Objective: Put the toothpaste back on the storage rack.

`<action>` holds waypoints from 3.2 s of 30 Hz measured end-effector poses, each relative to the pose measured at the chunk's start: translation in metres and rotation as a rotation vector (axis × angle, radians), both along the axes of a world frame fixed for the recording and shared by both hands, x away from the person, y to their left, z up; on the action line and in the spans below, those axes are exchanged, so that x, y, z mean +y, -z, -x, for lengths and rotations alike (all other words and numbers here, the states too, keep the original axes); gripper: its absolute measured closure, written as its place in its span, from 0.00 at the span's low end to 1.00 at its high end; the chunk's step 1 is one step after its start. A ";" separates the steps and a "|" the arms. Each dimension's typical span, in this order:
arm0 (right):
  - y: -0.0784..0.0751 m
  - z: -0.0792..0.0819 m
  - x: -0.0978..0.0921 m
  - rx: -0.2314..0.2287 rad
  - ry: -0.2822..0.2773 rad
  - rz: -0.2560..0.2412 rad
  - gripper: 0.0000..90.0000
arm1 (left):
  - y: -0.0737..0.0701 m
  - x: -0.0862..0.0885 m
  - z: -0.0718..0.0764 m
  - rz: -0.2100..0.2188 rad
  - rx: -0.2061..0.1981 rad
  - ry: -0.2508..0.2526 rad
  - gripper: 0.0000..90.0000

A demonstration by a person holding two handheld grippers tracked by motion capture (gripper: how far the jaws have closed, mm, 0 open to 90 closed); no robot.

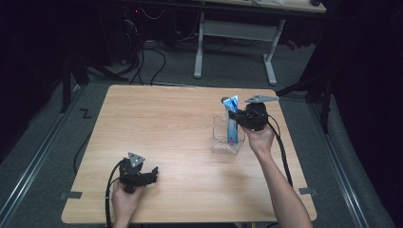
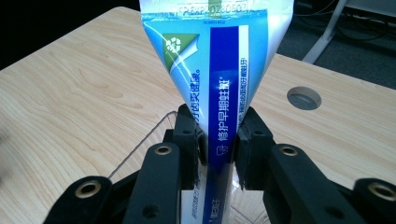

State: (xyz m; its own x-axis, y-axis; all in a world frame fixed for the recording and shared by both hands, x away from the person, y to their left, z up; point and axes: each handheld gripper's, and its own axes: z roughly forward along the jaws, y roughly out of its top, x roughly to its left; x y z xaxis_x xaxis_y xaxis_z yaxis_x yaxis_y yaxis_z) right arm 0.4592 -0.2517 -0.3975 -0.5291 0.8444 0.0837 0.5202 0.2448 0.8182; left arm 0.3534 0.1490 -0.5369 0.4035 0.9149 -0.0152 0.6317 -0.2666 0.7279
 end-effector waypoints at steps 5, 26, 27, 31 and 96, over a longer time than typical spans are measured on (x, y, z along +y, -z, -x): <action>0.006 0.000 -0.005 0.010 0.013 -0.020 0.81 | 0.000 0.000 0.000 0.000 -0.001 -0.001 0.17; 0.014 0.001 -0.008 0.034 0.027 -0.029 0.80 | 0.000 0.000 0.000 0.001 -0.001 0.000 0.17; 0.016 0.001 -0.009 0.042 0.029 -0.031 0.80 | 0.000 0.000 0.000 0.001 -0.001 0.000 0.17; 0.020 0.001 -0.017 0.049 0.048 -0.053 0.80 | 0.000 0.000 0.000 0.001 0.000 0.000 0.17; -0.008 0.047 -0.060 -0.101 0.106 -0.039 0.53 | 0.000 -0.001 0.000 0.000 -0.002 -0.003 0.17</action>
State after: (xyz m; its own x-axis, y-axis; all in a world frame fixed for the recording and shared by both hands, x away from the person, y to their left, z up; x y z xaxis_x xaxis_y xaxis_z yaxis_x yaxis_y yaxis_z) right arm 0.4118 -0.3118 -0.3892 -0.4444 0.8932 0.0687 0.4561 0.1596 0.8755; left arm 0.3533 0.1485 -0.5371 0.4009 0.9160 -0.0145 0.6309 -0.2645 0.7293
